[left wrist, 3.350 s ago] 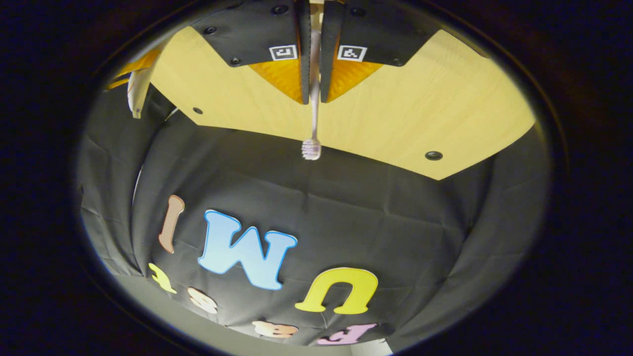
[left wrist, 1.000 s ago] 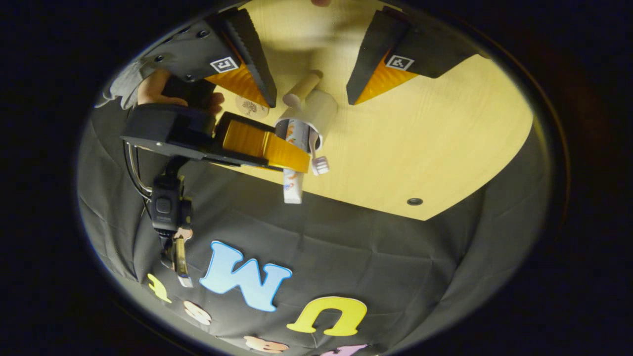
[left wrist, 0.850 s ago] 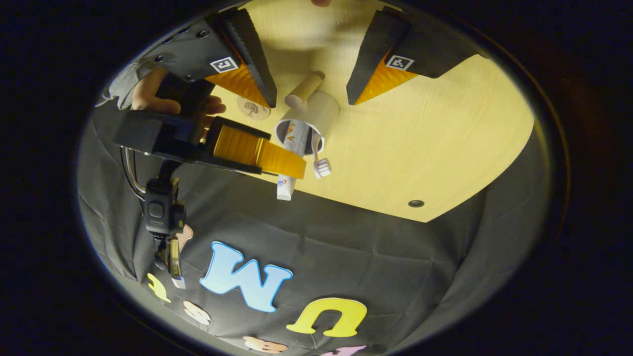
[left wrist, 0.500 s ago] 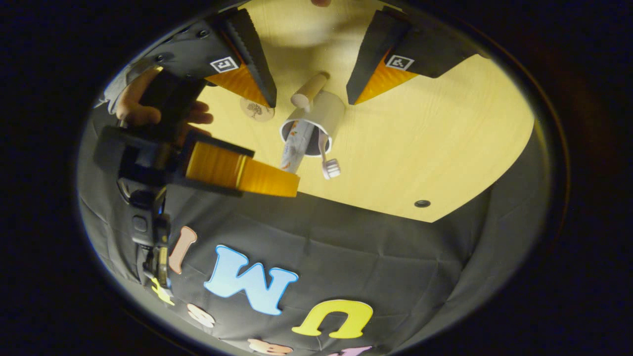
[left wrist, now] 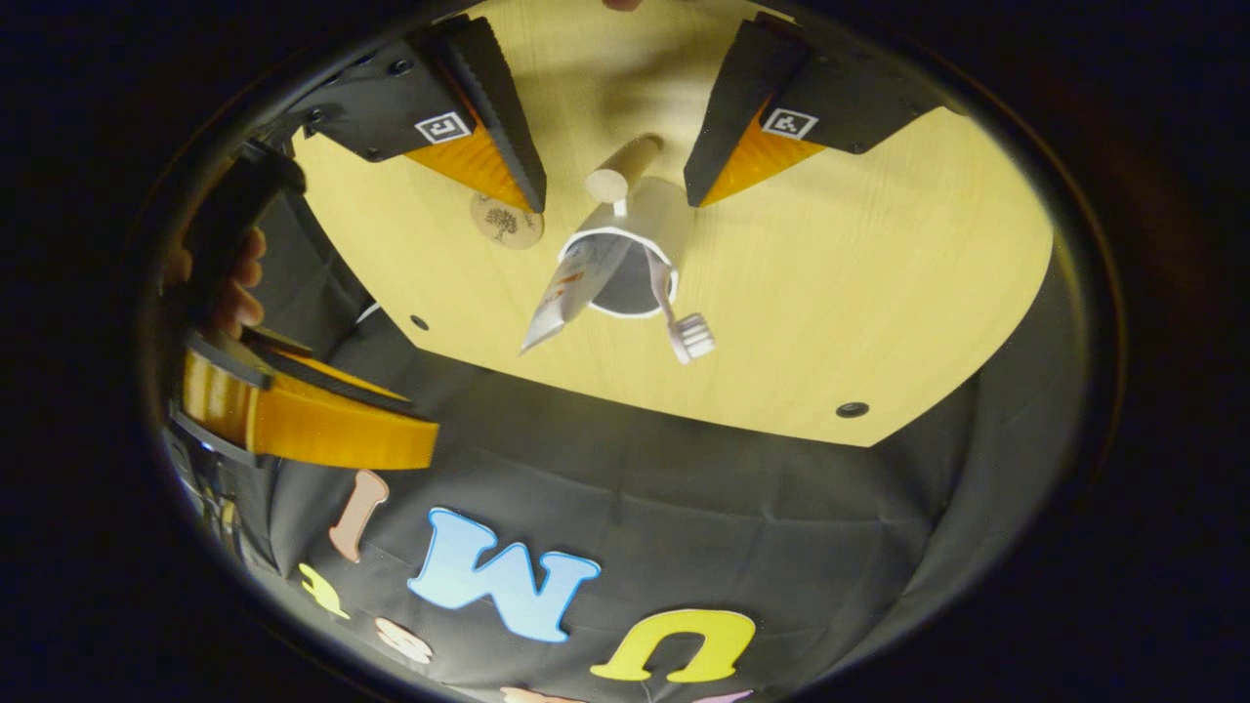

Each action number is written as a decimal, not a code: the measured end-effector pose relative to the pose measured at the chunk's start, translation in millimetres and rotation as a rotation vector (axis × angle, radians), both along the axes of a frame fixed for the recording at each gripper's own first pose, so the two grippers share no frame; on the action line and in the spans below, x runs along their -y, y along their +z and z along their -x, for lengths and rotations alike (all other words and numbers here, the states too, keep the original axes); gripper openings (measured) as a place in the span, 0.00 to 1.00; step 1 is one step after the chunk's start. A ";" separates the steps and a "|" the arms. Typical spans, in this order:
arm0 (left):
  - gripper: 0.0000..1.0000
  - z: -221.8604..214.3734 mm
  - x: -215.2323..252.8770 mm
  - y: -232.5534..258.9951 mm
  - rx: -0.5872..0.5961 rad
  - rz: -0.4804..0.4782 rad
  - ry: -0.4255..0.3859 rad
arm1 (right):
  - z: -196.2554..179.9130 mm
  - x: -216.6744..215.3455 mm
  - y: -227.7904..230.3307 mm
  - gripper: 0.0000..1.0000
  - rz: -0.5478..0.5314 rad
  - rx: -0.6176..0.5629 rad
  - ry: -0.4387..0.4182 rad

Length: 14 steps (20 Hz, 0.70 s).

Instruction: Put the toothbrush and toothpaste on the desktop into the cup, then pick up the cup and place it on the coaster on the desktop.

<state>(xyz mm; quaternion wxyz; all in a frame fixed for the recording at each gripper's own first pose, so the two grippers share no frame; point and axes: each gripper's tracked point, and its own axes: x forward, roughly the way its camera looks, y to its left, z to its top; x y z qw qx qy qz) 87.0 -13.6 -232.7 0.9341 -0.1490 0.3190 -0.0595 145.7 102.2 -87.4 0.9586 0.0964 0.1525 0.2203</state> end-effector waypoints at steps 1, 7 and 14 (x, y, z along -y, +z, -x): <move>0.92 -2.3 0.5 -1.8 -0.010 -0.005 -0.001 | 2.2 6.9 -0.2 0.59 0.013 0.006 -0.017; 0.92 -10.3 -0.5 -26.7 -0.104 -0.071 -0.003 | 21.8 46.1 -4.4 0.59 0.051 -0.011 -0.079; 0.91 -6.4 2.2 -64.2 -0.346 -0.125 -0.060 | 44.1 83.1 -21.7 0.59 0.069 -0.072 -0.128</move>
